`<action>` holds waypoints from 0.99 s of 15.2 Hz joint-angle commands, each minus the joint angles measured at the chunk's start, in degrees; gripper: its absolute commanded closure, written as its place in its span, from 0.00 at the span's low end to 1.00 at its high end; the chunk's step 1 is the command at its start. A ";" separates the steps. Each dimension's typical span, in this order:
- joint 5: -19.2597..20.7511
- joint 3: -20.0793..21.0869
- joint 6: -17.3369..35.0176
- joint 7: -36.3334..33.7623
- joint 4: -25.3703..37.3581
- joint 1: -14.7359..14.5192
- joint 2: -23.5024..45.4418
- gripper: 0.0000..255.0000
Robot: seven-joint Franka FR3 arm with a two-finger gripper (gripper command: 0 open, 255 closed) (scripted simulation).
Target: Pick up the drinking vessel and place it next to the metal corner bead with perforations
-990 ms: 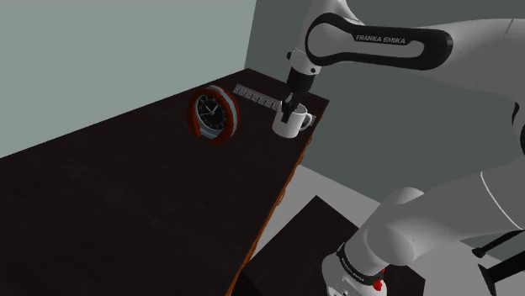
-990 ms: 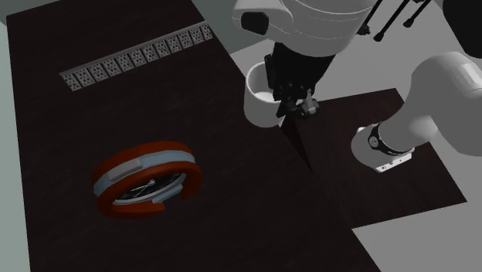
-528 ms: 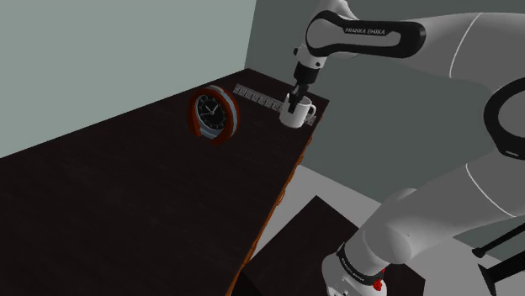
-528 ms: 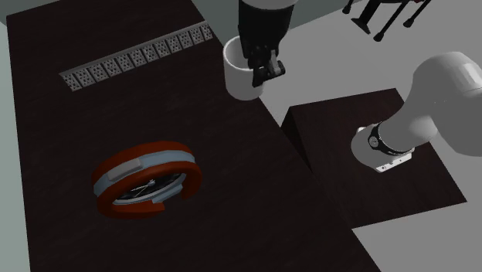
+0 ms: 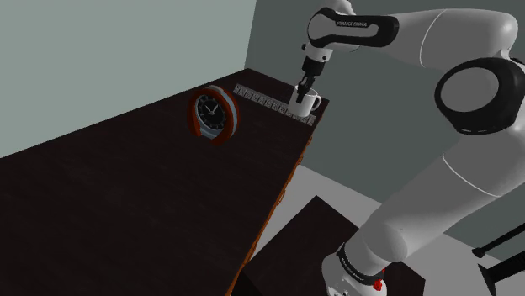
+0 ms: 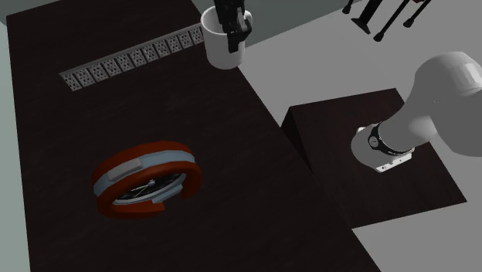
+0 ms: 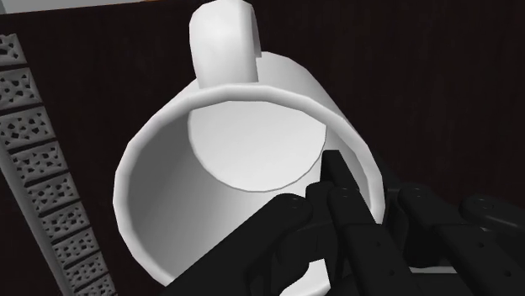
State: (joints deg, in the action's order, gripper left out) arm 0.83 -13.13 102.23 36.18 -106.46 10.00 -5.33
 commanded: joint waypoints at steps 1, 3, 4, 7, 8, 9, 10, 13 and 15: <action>-0.70 -1.48 -0.03 2.82 3.28 1.08 3.28 1.00; -1.70 -2.72 -0.79 5.38 7.49 2.22 6.87 1.00; -2.28 -3.30 -1.25 6.65 9.74 2.84 8.75 1.00; -4.27 -4.76 -3.07 10.35 17.23 5.04 14.77 1.00; -5.02 -5.16 -3.84 11.53 20.01 5.89 16.91 1.00; -5.79 -5.49 -4.70 12.67 22.96 6.82 19.14 1.00; -6.61 -5.79 -5.67 13.77 26.10 7.82 21.47 1.00; -6.74 -5.73 -4.31 14.06 25.13 8.05 21.88 1.00; -6.70 -5.70 -2.69 14.09 23.36 7.93 21.72 1.00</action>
State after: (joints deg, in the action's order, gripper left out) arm -5.90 -18.85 98.75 50.24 -82.23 18.00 16.55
